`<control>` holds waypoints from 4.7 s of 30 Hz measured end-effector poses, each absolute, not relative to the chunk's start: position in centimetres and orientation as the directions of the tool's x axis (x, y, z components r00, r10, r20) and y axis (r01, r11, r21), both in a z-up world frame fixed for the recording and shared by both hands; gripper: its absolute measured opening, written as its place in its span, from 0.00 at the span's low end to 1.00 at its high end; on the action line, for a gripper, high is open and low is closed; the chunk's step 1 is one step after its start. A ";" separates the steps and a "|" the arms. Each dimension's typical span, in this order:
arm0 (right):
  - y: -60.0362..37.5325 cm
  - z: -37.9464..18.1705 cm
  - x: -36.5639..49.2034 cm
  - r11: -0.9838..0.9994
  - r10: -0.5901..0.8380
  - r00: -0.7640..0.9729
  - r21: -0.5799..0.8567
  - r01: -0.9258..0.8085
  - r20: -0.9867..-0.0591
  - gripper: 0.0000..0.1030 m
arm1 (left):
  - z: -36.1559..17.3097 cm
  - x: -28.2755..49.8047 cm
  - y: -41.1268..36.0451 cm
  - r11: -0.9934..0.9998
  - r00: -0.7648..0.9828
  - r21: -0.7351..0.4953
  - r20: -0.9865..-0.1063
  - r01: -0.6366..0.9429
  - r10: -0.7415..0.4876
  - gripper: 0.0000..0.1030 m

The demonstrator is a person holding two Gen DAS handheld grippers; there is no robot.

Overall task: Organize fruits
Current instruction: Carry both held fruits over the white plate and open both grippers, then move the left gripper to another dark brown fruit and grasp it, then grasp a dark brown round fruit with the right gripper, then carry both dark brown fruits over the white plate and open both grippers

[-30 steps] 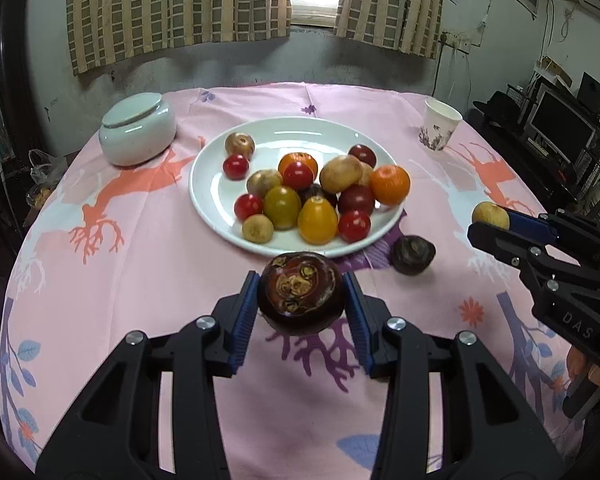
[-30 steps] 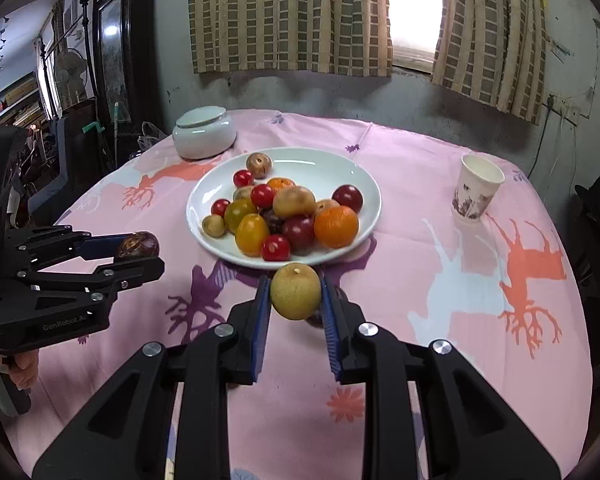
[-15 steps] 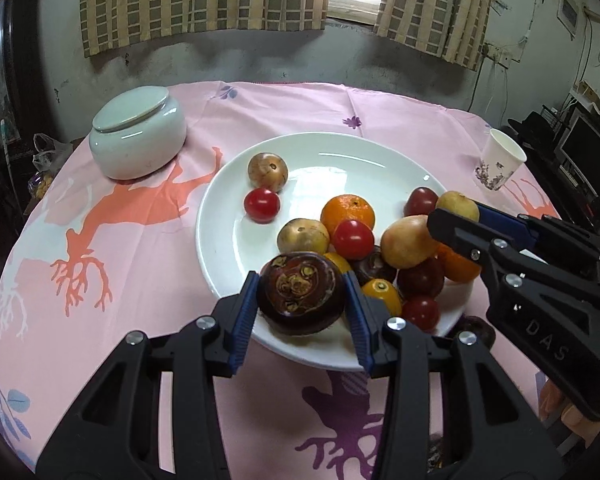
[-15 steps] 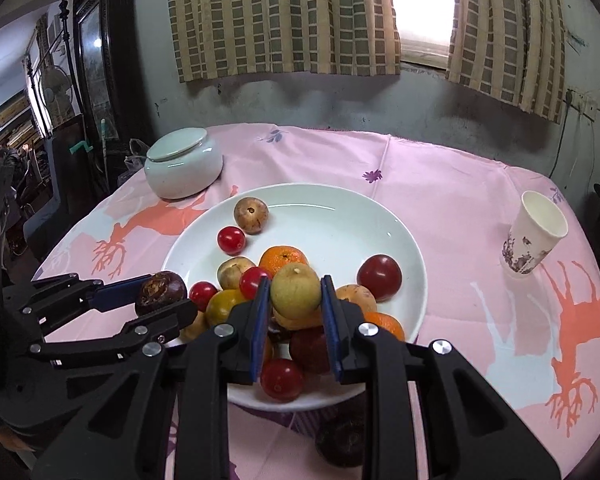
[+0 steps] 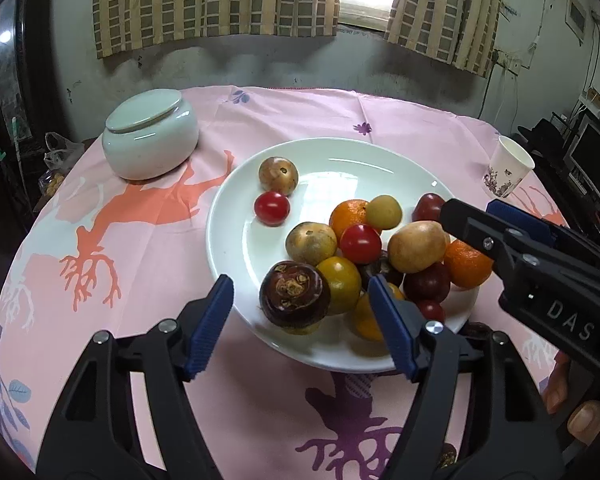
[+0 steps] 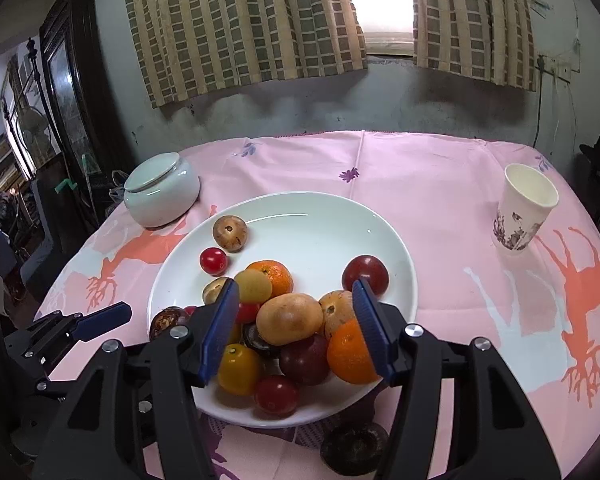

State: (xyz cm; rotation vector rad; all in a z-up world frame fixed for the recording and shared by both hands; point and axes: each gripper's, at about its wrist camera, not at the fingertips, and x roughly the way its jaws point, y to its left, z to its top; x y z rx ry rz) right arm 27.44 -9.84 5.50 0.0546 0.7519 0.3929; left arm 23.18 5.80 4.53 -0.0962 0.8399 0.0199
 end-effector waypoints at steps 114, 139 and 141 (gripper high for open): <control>-19.5 1.8 13.4 0.934 0.357 0.637 0.256 -0.249 -0.683 0.48 | -1.1 9.6 0.7 0.994 0.619 -0.058 -0.779 0.089 -0.101 0.42; -17.7 3.4 13.2 0.920 0.389 0.632 0.247 -0.304 -0.670 0.48 | 5.0 11.9 2.9 0.998 0.688 -0.030 -0.723 0.063 -0.065 0.42; -17.5 3.7 13.5 0.919 0.390 0.632 0.241 -0.311 -0.670 0.48 | 5.2 12.3 2.9 0.997 0.691 -0.038 -0.719 0.060 -0.069 0.42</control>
